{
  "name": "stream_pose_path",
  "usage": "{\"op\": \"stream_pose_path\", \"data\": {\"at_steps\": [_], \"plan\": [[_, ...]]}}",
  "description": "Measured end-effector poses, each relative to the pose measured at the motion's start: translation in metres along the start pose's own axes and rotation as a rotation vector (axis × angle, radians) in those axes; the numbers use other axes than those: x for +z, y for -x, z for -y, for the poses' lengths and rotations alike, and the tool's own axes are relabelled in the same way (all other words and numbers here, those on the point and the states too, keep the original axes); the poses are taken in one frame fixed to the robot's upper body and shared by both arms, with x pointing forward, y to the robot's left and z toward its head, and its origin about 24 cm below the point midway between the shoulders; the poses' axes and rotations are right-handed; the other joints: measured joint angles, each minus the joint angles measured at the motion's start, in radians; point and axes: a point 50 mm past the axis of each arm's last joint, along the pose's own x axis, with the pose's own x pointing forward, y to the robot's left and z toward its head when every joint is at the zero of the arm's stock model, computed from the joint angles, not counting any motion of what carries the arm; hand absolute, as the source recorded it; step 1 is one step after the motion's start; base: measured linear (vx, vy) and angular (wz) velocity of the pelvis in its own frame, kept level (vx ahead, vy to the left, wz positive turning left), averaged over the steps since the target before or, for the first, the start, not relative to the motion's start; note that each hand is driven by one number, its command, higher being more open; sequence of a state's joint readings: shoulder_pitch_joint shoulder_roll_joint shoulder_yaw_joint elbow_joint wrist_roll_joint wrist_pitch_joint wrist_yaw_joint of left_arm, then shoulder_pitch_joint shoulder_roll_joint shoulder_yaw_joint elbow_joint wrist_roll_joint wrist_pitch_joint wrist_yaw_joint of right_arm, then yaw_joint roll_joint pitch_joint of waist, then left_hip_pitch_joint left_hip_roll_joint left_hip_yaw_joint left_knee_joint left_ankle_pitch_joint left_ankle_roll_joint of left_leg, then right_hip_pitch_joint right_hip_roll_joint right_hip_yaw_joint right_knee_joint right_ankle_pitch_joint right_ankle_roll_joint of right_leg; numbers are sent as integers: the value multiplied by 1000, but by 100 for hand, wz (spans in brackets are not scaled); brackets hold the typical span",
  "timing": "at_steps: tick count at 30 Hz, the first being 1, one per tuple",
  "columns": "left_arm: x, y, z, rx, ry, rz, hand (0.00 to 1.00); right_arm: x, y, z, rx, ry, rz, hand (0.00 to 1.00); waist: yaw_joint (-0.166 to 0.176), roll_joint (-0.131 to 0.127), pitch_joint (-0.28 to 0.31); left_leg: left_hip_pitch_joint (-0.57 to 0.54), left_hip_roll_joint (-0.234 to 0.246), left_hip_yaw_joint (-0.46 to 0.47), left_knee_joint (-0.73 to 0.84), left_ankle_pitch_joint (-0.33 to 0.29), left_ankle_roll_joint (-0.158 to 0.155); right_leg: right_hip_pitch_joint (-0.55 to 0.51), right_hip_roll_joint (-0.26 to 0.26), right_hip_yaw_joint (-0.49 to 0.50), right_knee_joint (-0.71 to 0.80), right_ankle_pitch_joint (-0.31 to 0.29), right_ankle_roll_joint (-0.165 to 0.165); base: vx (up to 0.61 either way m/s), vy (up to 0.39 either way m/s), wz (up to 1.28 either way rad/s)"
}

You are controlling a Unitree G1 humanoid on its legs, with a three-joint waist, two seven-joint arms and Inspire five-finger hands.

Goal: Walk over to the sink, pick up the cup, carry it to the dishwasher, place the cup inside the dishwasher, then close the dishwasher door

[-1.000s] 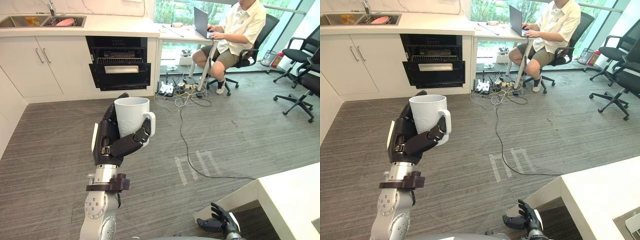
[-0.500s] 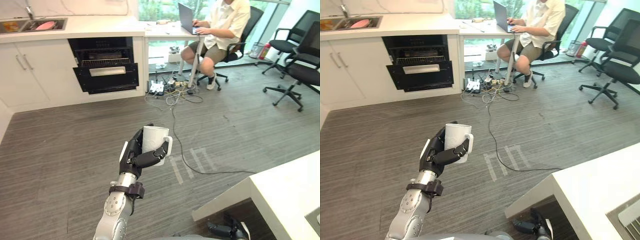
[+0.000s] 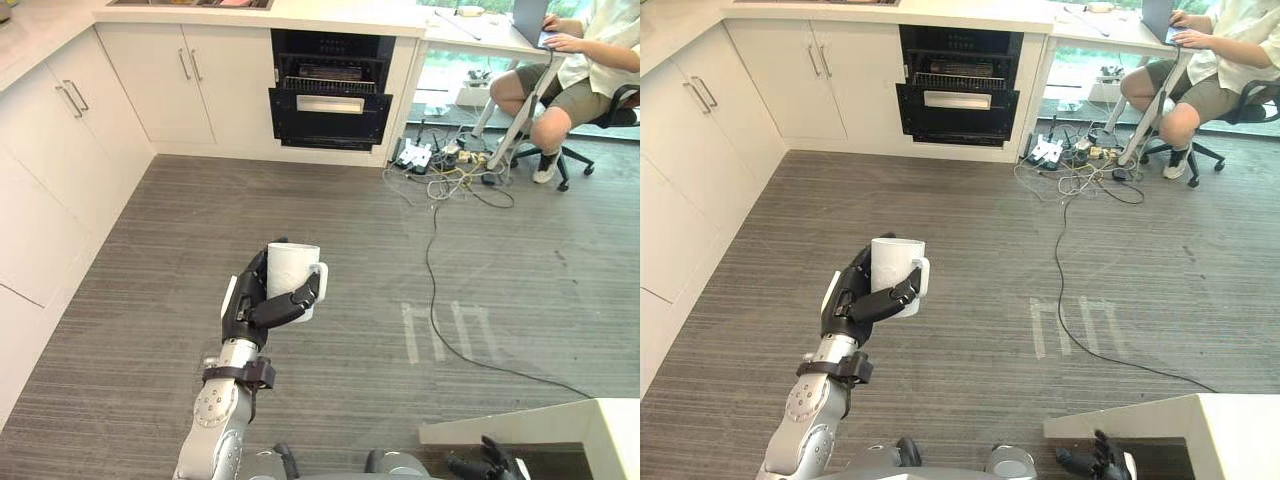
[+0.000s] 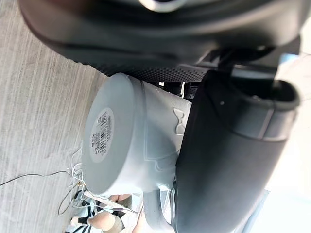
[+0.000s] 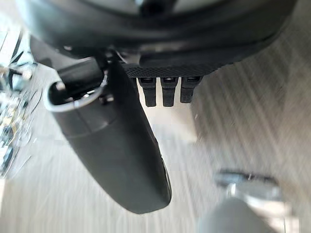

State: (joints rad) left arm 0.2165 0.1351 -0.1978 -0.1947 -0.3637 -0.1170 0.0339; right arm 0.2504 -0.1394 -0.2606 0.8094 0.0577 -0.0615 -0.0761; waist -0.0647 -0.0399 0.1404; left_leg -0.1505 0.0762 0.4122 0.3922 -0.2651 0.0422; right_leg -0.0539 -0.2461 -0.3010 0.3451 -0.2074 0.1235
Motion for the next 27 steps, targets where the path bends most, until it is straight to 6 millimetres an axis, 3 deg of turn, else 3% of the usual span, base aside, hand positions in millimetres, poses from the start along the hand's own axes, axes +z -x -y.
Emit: {"op": "stream_pose_path", "data": {"at_steps": [2,3,4,5,7,10,11,12,14,15,17,18,19,21,23,25,26,27], "plan": [[-1,0,1,-12,-4,-7,30,9,-2,-7,28,8,27,90,-1,-7,3,22,-27,-7,-1,-26,16,-51,-45,22,161,6,-18,165,158,17],[-1,1,1,-12,-8,-8,30,12,-2,-10,42,16,41,90,-7,-5,3,43,-37,-20,-5,-34,24,-99,-54,69,277,30,-54,229,166,34],[-1,0,0,-13,-11,-9,30,13,-2,-12,50,14,48,90,-13,-2,5,67,-40,-44,-8,-37,31,-145,-40,125,380,26,-59,312,144,60],[-1,1,-1,-13,-16,-7,30,13,-1,-14,54,8,52,90,-24,-2,5,98,-38,-74,-21,-43,28,-165,10,165,411,-22,-47,345,88,71],[1,0,-3,-4,-19,5,30,16,-1,-14,53,8,68,90,-25,-10,2,142,-58,-97,-72,-45,25,-219,60,172,376,-52,-64,303,38,48],[2,0,-4,5,-22,10,30,38,-4,-12,47,14,148,90,-35,-4,6,219,-77,-117,-148,-52,10,-315,141,160,228,-43,-59,370,18,27],[2,-1,-3,0,-20,13,30,48,-4,-11,45,22,183,90,-44,0,9,249,-83,-132,-169,-61,-7,-348,167,173,154,-19,-58,583,-38,46],[3,-2,0,-5,-16,18,30,56,-4,-9,41,38,216,90,-54,2,9,277,-89,-157,-184,-76,-32,-370,193,209,127,42,-80,622,-58,67],[3,-4,2,-8,-7,25,30,63,-2,-5,31,54,251,90,-71,7,6,312,-87,-185,-182,-99,-73,-362,216,254,162,137,-106,532,-80,59],[3,-4,5,-12,7,27,30,71,-1,0,21,89,283,90,-69,31,1,308,-60,-182,-125,-112,-96,-353,220,236,201,86,-115,623,-126,43],[3,-8,9,-26,15,33,30,84,-1,0,25,130,331,90,-68,54,13,216,8,-164,179,-81,-148,-265,230,202,165,57,-139,627,-130,37],[3,-9,11,-28,23,37,30,90,1,-1,31,162,360,90,-51,57,18,128,84,-134,436,5,-162,-169,244,199,96,53,-143,622,-119,15],[3,-9,13,-28,35,40,30,94,3,-1,31,182,386,90,-28,55,23,86,162,-64,605,-7,-140,-56,250,199,11,53,-143,600,-110,8],[6,-9,13,-28,40,64,30,106,6,-1,24,184,448,90,-8,51,24,13,220,7,674,-35,-94,67,231,199,-88,53,-143,612,-35,8],[11,-9,11,-20,38,96,30,119,5,0,15,185,490,90,5,50,26,-86,219,21,601,-54,-81,142,197,199,-154,53,-143,462,75,5],[14,-9,8,-4,36,111,30,123,3,-1,11,181,494,90,23,46,28,-163,191,13,433,-53,-80,205,153,197,-202,53,-142,383,156,3],[15,-9,6,3,36,117,30,122,1,-1,8,182,486,90,26,46,28,-199,158,-12,265,-14,-98,244,122,183,-230,51,-139,520,279,10],[19,-9,6,11,37,133,30,121,0,0,8,184,477,90,26,49,28,-215,123,-49,71,65,-107,273,102,176,-249,36,-115,560,352,3]]}}
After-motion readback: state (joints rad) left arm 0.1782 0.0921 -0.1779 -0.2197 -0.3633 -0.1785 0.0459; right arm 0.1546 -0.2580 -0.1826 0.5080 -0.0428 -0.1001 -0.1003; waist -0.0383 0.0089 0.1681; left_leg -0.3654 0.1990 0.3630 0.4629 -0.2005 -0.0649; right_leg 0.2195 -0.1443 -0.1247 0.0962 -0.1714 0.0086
